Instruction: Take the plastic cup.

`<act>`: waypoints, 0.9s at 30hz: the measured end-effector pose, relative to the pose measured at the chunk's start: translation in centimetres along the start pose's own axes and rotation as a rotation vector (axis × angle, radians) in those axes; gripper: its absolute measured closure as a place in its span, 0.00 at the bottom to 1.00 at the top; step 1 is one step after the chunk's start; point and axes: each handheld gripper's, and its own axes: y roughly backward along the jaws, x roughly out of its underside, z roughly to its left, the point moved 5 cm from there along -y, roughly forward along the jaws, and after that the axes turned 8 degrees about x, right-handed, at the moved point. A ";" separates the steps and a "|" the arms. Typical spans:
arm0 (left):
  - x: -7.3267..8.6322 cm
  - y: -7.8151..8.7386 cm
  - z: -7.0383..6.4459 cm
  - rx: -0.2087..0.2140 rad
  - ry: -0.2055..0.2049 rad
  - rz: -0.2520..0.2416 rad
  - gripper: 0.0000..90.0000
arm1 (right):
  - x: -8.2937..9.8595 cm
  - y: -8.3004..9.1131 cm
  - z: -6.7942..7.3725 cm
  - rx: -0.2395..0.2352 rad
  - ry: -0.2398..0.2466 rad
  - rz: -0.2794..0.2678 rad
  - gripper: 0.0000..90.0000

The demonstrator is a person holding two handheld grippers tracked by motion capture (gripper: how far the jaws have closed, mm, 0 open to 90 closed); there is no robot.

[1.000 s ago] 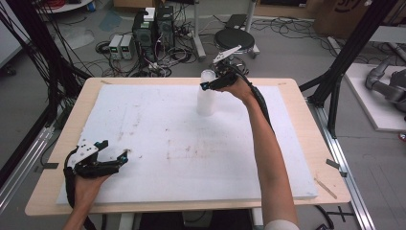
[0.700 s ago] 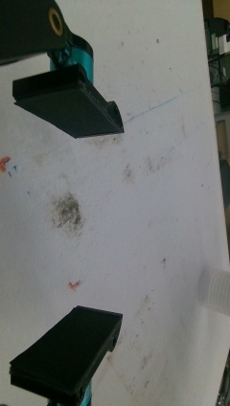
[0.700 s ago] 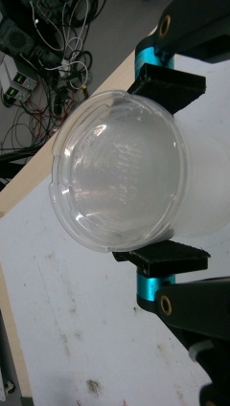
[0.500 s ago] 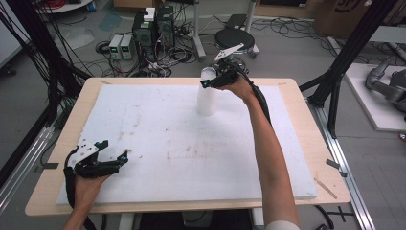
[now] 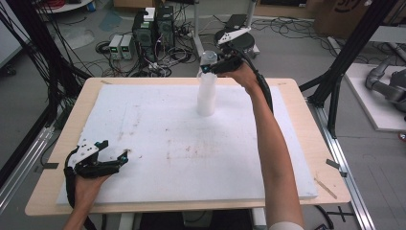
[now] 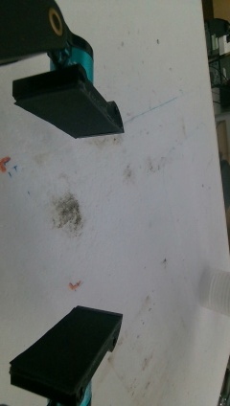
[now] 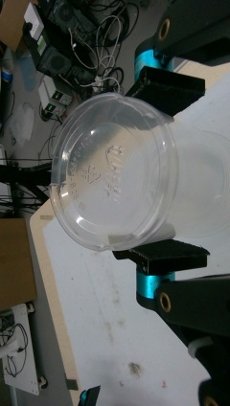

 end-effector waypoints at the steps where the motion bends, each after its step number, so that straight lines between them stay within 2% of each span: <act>1: 0.0 0.0 0.0 0.000 -0.001 0.000 0.12 | 0.0 0.0 0.0 0.000 0.000 0.000 0.42; 2: 0.0 0.0 0.0 0.001 -0.001 0.000 0.12 | -0.9 0.4 0.0 0.002 0.008 -0.005 0.42; 7: 0.0 0.0 0.0 0.004 0.003 0.000 0.12 | -2.7 1.5 -0.1 0.022 0.027 -0.002 0.43; 12: 0.0 0.0 0.0 0.009 0.003 0.001 0.12 | -3.3 2.2 -0.2 0.033 0.029 -0.003 0.43; 17: 0.0 0.0 0.0 0.010 0.007 0.004 0.12 | -3.3 2.6 -0.1 0.033 0.020 0.001 0.43; 20: 0.0 -0.1 0.0 0.013 0.006 0.008 0.12 | -3.1 3.2 0.4 0.014 0.007 -0.024 0.43; 27: 0.0 -0.1 0.0 0.015 0.004 0.008 0.12 | -1.4 6.5 2.4 -0.025 -0.007 -0.082 0.43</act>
